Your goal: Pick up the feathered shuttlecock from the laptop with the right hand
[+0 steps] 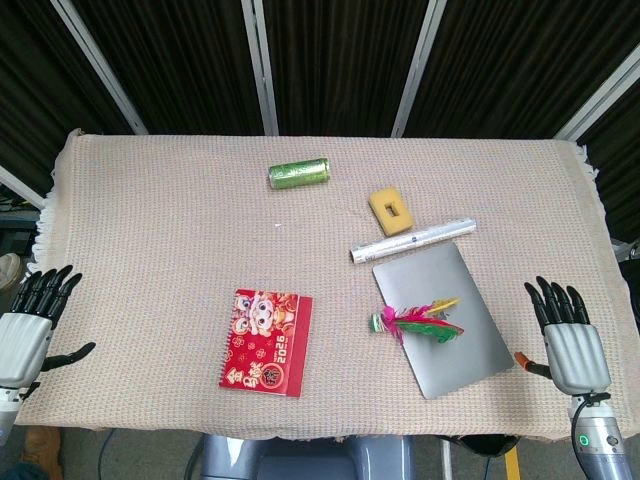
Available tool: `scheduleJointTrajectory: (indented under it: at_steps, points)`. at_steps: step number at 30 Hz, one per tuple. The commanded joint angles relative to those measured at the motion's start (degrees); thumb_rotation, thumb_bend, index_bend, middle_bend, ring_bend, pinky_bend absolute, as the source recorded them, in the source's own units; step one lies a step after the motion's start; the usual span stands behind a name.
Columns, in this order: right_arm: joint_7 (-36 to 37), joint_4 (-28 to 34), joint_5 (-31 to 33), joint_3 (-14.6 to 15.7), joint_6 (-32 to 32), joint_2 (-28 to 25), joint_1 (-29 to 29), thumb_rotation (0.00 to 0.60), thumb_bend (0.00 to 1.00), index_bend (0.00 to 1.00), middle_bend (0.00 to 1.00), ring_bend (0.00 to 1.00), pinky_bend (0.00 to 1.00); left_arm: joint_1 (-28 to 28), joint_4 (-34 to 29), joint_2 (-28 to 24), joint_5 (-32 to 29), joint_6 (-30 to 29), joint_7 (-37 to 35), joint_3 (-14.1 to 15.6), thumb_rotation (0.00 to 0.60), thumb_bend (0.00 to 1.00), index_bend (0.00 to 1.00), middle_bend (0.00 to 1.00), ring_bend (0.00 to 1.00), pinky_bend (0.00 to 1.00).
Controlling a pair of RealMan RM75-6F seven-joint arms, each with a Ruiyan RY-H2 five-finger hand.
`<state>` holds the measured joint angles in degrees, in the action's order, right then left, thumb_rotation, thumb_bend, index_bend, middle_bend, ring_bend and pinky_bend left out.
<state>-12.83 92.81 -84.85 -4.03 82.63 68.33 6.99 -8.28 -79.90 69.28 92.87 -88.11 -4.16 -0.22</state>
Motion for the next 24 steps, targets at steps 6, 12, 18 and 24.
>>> scheduleJointTrajectory:
  at_steps: [6,12,18,24]
  points:
    - [0.0,-0.3,0.7,0.0,-0.9,0.1,0.3,0.6,0.06,0.0,0.0,0.0,0.0,0.2,-0.2,0.1,-0.1,-0.2,0.5,0.0,0.563,0.08,0.0,0.0,0.0,0.0]
    - [1.8,-2.0,-0.8,0.4,-2.4,1.0,1.5,0.6,0.13,0.12,0.0,0.0,0.0,0.0,-0.7,0.2,0.1,0.0,1.0,0.0,0.562,0.08,0.0,0.0,0.0,0.0]
    - [4.2,-7.6,-3.0,0.2,-5.4,5.6,4.8,0.6,0.2,0.27,0.0,0.0,0.0,-0.6,-0.5,0.8,-1.7,1.7,2.0,-1.0,0.563,0.08,0.0,0.0,0.0,0.0]
    - [-1.0,-8.3,-3.3,1.2,-7.1,10.4,5.8,0.6,0.2,0.27,0.0,0.0,0.0,-1.4,-0.6,0.8,-2.9,3.8,1.9,-1.2,0.562,0.08,0.0,0.0,0.0,0.0]
